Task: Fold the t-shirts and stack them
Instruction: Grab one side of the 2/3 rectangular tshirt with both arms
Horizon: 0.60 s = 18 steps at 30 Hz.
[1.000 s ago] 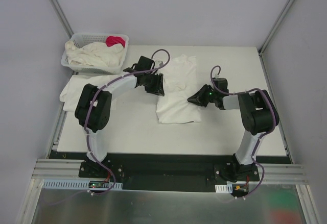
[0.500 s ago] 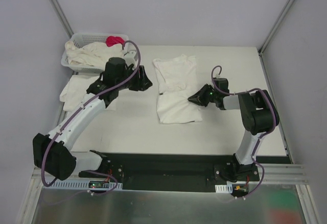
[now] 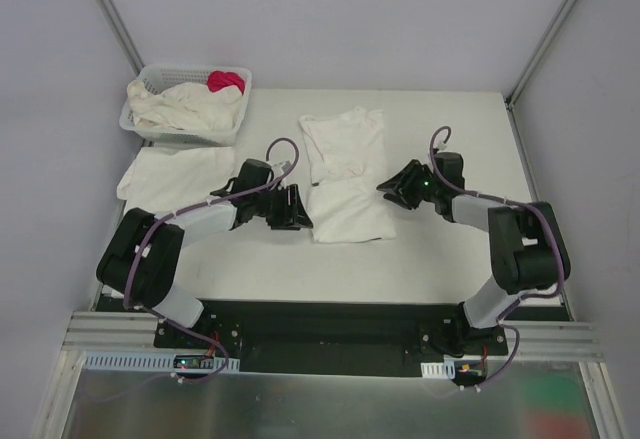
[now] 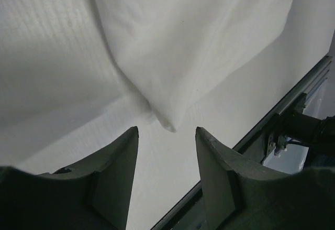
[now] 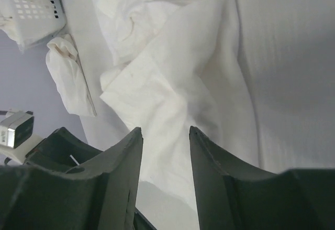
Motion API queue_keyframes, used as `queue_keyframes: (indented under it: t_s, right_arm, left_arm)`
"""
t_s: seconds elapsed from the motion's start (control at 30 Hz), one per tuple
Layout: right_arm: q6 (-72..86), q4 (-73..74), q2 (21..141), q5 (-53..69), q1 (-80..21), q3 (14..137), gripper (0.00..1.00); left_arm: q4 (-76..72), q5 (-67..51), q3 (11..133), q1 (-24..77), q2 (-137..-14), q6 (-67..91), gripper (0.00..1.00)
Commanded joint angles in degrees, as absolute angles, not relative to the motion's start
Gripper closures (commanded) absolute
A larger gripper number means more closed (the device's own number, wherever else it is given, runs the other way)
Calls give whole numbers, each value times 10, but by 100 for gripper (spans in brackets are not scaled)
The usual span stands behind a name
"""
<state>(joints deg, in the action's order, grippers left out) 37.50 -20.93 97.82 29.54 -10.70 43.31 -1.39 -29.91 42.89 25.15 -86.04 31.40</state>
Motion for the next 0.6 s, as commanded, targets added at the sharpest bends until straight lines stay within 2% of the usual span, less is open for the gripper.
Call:
queue_keyframes:
  t_s: [0.0,0.2,0.57]
  right_arm:
    - [317,-140,865,262,-87,415,56]
    - [280,-71,802,230,-77,386,54]
    - [271,-65,804,240,-65,340,54]
  left_arm:
    - [-105,-370,438,265,-903,345,54]
    - [-135,-388,440,272,-927,353,55]
    - [-152,-390,413,272,-920,359,57]
